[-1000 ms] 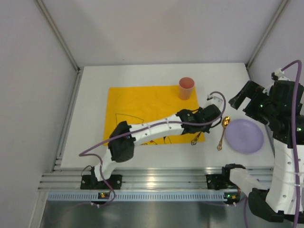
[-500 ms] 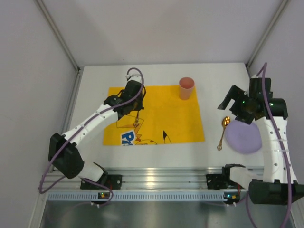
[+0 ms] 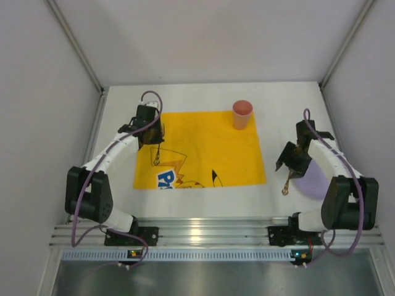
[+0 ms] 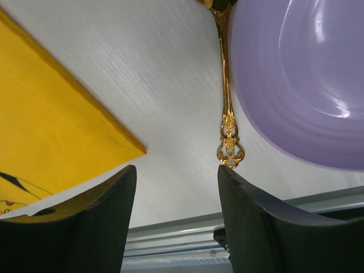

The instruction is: Set the dinner table for one person

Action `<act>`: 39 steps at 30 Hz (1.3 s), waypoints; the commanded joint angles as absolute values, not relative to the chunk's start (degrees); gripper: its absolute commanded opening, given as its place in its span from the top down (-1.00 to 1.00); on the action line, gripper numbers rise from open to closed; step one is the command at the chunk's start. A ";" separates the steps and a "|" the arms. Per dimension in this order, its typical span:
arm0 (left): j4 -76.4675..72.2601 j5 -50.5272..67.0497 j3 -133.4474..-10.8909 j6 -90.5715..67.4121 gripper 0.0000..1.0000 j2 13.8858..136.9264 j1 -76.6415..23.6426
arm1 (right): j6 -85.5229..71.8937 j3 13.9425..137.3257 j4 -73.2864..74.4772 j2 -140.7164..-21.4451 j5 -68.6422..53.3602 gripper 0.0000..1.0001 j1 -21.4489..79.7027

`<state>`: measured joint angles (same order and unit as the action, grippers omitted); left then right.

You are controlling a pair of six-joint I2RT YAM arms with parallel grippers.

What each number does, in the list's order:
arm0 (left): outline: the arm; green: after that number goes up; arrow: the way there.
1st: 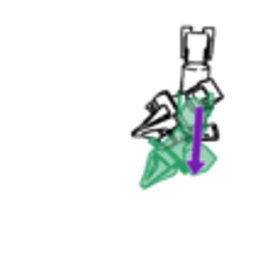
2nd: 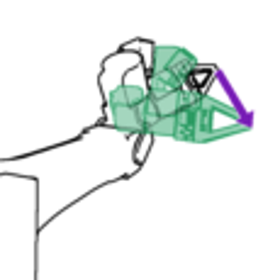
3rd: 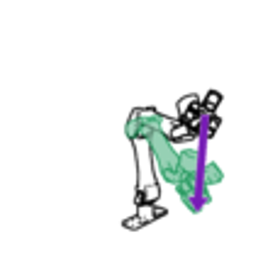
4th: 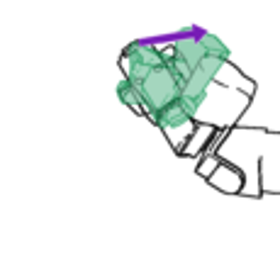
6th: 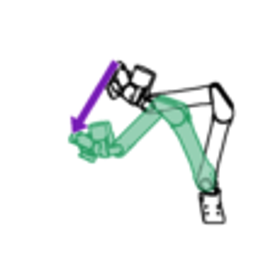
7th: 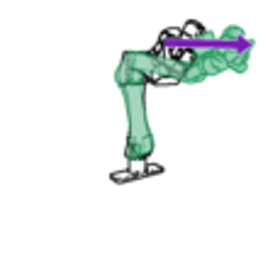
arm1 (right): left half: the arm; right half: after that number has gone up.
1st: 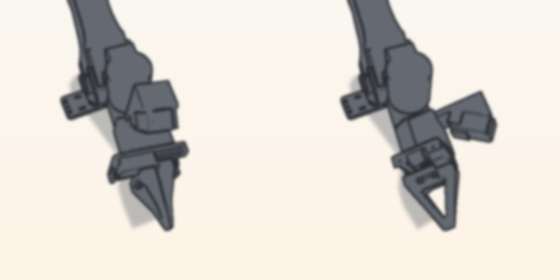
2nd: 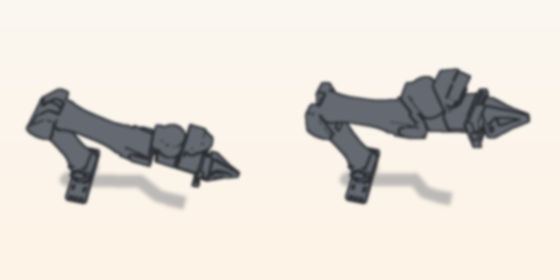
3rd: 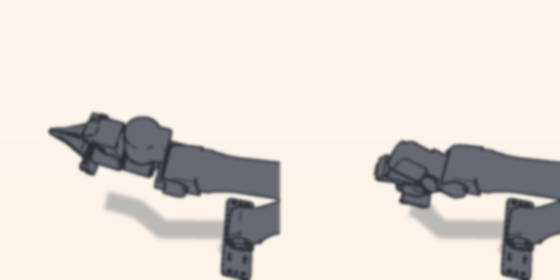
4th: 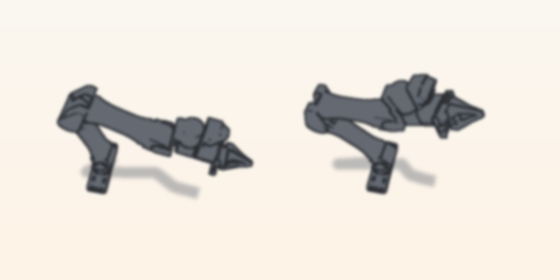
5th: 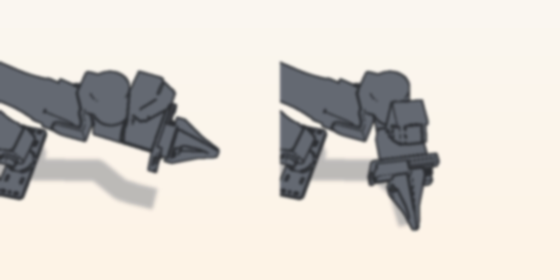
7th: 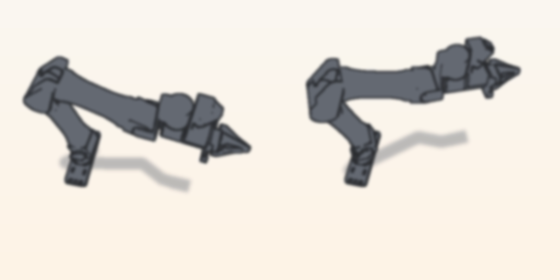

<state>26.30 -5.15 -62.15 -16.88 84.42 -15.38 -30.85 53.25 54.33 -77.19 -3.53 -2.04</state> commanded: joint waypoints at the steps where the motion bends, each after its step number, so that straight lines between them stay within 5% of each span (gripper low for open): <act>1: 19.78 -0.53 -62.93 -14.33 1.00 87.09 -14.41 | -29.71 52.74 48.34 -81.10 -0.26 -0.18 -2.11; 17: 19.77 3.69 -65.92 -13.54 1.00 94.48 -9.84 | -27.51 54.05 41.49 -95.79 10.45 0.09 -4.57; 20: 20.21 3.25 -65.66 -13.54 1.00 94.13 -9.84 | -27.25 54.75 40.08 -98.34 11.25 0.25 -4.66; 26: 19.69 2.55 -63.37 -13.89 1.00 92.99 -9.76 | -26.02 54.67 38.15 -100.37 12.04 0.94 -4.66; 31: 19.07 1.67 -60.91 -14.33 1.00 93.78 -9.58 | -24.00 53.88 38.05 -99.15 12.57 1.00 -4.39; 39: 20.48 0.53 -60.91 -15.55 0.48 94.75 -9.40 | -24.78 61.69 44.20 -89.31 11.69 1.00 -1.85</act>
